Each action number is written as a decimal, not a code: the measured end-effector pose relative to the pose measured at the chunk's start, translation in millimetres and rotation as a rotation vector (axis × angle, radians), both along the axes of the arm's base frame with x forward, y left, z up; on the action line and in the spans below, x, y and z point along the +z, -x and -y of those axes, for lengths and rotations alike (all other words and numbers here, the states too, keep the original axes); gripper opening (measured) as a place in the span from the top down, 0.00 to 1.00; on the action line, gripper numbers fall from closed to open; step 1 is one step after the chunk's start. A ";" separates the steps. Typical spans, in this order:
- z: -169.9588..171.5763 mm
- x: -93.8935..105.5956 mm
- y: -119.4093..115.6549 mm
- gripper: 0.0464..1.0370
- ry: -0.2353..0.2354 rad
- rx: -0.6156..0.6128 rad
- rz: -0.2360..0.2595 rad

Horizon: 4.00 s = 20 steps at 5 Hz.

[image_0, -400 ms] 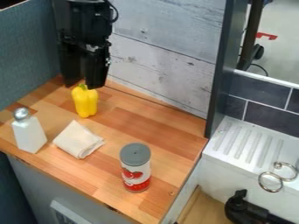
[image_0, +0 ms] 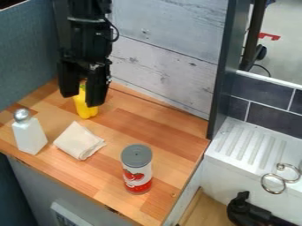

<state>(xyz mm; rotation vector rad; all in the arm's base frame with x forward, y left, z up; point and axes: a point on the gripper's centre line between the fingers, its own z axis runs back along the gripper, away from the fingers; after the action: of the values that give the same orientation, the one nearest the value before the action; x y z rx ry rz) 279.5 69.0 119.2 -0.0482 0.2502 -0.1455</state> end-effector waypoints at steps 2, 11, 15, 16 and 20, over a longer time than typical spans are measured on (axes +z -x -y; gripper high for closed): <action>41.6 2.1 20.2 0.03 -0.006 -0.025 -0.013; 84.8 -96.0 25.1 0.03 0.003 0.085 -0.147; 30.0 -78.3 -69.6 0.03 -0.110 0.192 0.109; 32.0 -76.5 -77.9 0.03 -0.089 0.177 0.151; 33.7 -41.0 -90.2 0.03 -0.050 0.000 0.265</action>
<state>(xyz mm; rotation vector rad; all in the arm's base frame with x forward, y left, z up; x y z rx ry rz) 369.6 35.4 78.3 0.0205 -0.0108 -0.1438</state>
